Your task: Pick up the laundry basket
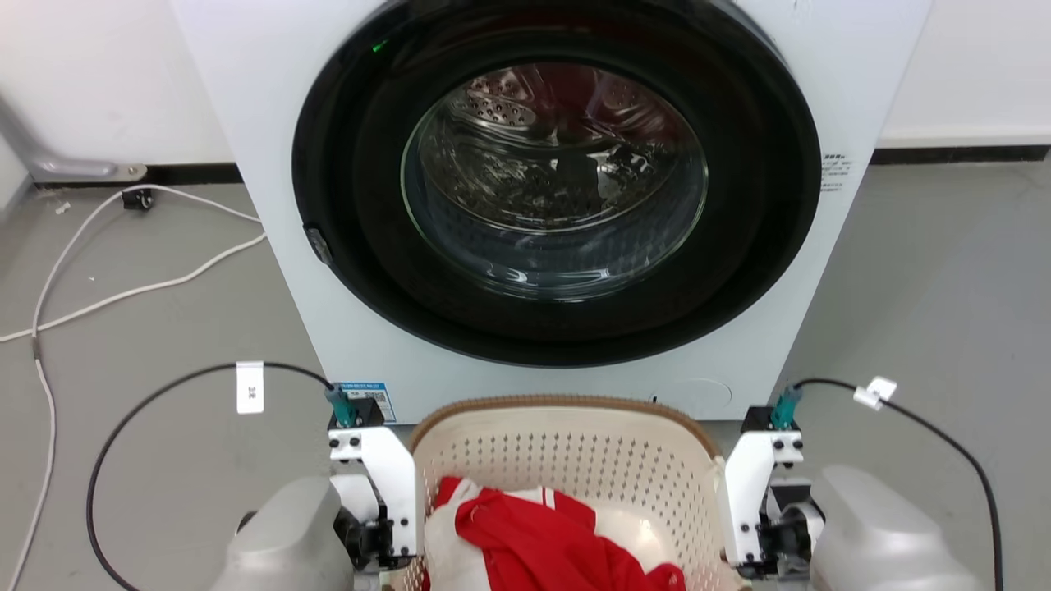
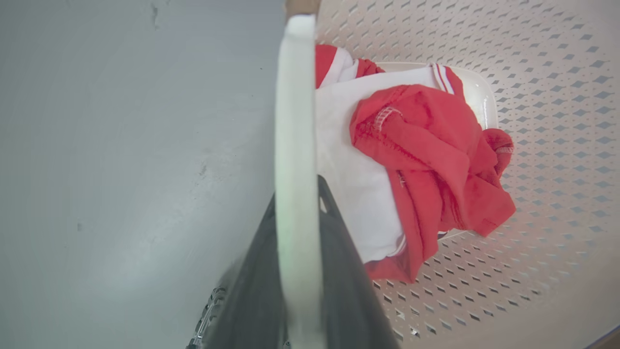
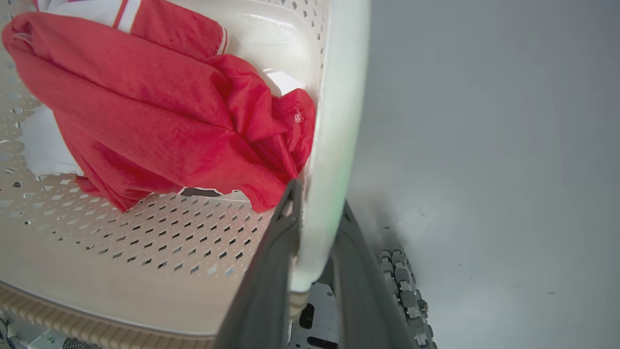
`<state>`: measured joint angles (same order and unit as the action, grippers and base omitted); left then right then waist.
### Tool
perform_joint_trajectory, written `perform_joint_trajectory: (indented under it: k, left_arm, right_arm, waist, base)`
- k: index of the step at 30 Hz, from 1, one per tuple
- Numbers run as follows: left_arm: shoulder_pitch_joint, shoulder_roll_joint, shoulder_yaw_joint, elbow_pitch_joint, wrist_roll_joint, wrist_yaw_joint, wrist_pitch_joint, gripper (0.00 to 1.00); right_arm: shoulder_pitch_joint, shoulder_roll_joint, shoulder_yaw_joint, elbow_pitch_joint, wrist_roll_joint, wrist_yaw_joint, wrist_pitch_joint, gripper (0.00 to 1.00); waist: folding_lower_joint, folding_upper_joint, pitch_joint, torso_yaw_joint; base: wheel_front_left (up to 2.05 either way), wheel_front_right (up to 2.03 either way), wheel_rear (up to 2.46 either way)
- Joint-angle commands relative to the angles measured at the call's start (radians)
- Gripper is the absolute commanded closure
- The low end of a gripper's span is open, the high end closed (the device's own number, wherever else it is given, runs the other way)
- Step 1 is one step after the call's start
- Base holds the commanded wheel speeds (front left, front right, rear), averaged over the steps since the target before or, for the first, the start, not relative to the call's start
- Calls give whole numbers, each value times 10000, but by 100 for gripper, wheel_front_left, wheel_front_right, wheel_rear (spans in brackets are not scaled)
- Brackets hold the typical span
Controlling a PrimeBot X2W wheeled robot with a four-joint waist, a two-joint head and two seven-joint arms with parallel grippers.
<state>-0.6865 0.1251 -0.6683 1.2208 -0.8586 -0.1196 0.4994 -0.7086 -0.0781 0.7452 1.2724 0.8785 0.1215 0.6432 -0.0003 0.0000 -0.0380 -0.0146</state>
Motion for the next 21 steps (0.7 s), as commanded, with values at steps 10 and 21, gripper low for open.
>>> perform_joint_trajectory:
  k: [10, 21]
  left_arm:
    - [489, -557, -554, -288, -294, -194, 92, 100]
    - [626, -513, -841, -262, -593, -195, -64, 100]
  right_arm:
    - [509, 504, 196, -33, 295, 168, 160, 100]
    - [353, 499, 282, 42, 393, 168, 154, 100]
  waist:
    - [3, 0, -430, 150]
    - [3, 0, -522, 144]
  base:
    - [0, 0, 0]
    - [0, 0, 0]
